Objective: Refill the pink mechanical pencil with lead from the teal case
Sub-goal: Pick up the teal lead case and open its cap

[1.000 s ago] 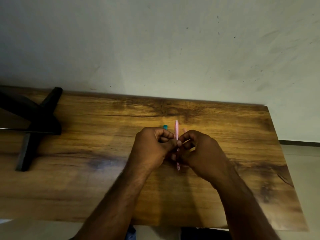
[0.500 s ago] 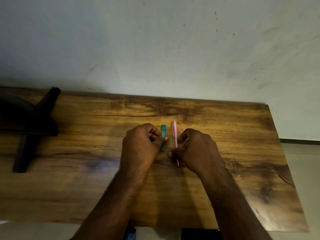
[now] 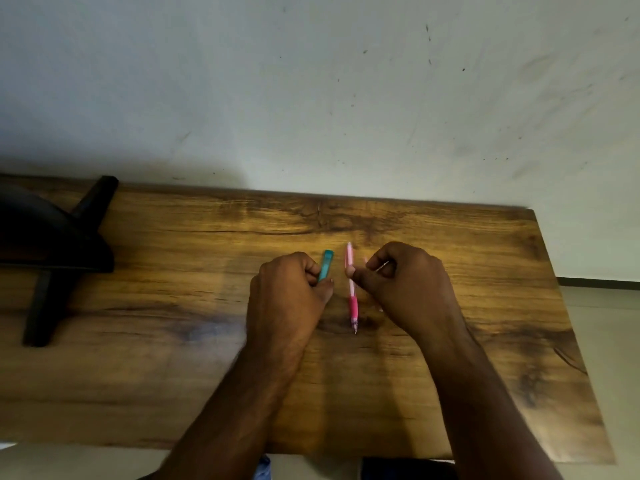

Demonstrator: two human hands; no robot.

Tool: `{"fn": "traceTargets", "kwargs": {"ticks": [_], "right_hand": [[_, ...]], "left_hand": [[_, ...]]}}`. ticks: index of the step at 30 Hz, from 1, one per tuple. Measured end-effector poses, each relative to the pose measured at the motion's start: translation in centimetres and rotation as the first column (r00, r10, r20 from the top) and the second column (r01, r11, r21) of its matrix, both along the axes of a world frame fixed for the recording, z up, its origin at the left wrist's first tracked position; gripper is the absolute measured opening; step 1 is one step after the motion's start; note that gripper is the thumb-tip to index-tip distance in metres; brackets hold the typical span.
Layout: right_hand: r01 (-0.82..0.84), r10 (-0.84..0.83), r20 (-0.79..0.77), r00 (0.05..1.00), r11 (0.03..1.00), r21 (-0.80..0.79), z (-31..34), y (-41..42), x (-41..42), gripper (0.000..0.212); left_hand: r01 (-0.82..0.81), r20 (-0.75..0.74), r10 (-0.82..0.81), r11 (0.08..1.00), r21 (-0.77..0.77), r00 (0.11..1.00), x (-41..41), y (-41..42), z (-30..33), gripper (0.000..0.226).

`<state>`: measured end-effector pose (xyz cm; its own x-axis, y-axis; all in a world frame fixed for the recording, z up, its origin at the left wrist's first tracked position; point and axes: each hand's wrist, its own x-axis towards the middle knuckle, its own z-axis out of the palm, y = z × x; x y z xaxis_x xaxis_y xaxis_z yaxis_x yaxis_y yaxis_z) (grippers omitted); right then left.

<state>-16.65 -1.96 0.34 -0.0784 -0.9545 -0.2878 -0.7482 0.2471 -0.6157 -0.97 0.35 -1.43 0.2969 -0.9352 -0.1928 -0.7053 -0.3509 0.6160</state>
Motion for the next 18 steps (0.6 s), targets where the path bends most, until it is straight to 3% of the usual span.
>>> {"fn": "traceTargets", "kwargs": {"ticks": [5,8,11,18], "right_hand": [[0.146,-0.113,0.288,0.951,0.985,-0.095,0.1,-0.1,0.6,0.019],[0.232,-0.191,0.502,0.843,0.973,-0.02,0.0,-0.3,0.9,0.005],[0.277,-0.255,0.682,0.685,0.957,0.08,0.3,-0.4,0.7,0.005],[0.281,-0.289,0.802,0.523,0.947,0.158,0.6,-0.5,0.8,0.013]], "left_hand": [[0.043,-0.045,-0.046,0.996,-0.074,0.998,0.2,0.1,0.4,0.018],[0.124,-0.11,-0.152,0.967,-0.223,0.982,0.4,0.1,1.0,0.018],[0.222,-0.099,-0.267,0.918,-0.328,0.959,0.8,0.1,1.4,0.023],[0.263,-0.049,-0.299,0.896,-0.358,0.953,1.3,-0.1,1.7,0.03]]}}
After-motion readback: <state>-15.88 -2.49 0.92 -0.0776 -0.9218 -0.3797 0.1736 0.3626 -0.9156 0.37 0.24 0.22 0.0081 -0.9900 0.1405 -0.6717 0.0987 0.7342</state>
